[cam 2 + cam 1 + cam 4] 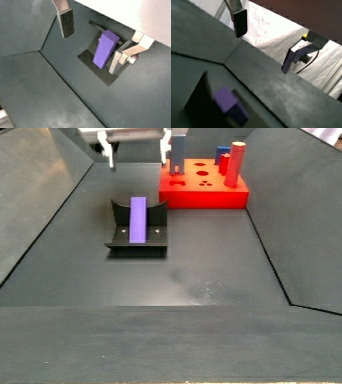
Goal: Pick up the rectangle object. Move up. Place the rectangle object on the fixture. Regrasp the rectangle object. Move to above the board. Insert the rectangle object.
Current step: Regrasp the rectangle object.
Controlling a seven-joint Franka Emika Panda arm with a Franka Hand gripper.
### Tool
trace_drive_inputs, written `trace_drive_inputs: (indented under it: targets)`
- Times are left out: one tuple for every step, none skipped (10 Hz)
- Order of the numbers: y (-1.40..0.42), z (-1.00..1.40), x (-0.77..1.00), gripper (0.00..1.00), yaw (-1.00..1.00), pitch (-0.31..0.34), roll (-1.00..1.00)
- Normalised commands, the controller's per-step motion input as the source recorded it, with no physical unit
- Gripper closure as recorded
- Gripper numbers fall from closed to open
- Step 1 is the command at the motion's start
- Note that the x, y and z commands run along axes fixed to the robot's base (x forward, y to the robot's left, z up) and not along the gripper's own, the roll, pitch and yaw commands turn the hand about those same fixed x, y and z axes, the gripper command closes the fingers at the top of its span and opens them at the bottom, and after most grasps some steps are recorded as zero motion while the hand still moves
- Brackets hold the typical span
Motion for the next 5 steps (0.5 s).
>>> trace_drive_inputs:
  targets:
    - [0.05,-1.0,0.08,0.0,0.04,-0.068,0.06]
    - [0.04,-1.0,0.09,0.0,0.02,-0.072,0.06]
    - [0.04,-1.0,0.09,0.0,0.01,-0.07,0.06]
    - [0.03,-1.0,0.1,0.0,0.0,-0.062,0.06]
    - [0.03,-0.9,0.1,0.0,0.0,-0.049,0.06]
